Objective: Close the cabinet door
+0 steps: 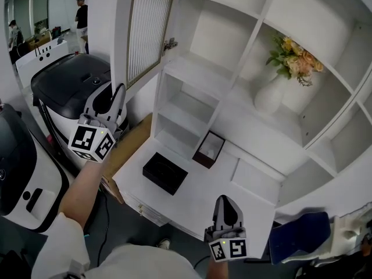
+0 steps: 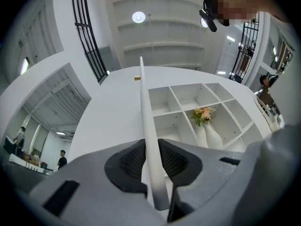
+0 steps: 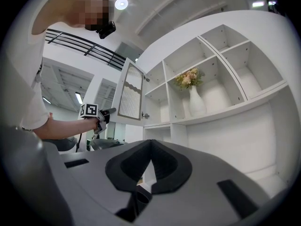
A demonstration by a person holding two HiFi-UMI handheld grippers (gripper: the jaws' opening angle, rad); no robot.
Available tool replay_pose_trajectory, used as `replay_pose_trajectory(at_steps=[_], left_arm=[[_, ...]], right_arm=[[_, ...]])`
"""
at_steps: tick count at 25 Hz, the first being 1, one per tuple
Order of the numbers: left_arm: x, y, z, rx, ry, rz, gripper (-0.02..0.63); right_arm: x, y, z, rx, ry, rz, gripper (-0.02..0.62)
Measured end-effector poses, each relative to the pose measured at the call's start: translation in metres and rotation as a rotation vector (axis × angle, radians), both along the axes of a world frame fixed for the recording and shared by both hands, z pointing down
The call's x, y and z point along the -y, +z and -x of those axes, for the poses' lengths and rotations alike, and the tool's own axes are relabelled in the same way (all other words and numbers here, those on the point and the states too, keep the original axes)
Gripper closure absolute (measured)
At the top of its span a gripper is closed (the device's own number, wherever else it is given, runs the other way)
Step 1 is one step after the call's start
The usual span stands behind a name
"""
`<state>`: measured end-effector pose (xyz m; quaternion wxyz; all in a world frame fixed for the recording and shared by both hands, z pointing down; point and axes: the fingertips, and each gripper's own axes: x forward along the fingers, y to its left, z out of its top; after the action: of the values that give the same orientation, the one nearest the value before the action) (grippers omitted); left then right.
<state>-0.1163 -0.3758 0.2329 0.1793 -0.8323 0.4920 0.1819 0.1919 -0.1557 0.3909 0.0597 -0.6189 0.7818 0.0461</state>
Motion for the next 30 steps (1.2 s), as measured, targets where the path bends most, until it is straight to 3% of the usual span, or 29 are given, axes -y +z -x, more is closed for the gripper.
replay_pose_trajectory(at_steps=[24, 30], left_arm=[[-0.021, 0.001, -0.064, 0.055, 0.003, -0.049, 0.514], [-0.024, 0.001, -0.077, 0.055, -0.029, -0.061, 0.509]], right_arm=[[0.007, -0.003, -0.013, -0.008, -0.035, -0.012, 0.597], [0.004, 0.002, -0.022, 0.002, -0.024, -0.003, 0.597]])
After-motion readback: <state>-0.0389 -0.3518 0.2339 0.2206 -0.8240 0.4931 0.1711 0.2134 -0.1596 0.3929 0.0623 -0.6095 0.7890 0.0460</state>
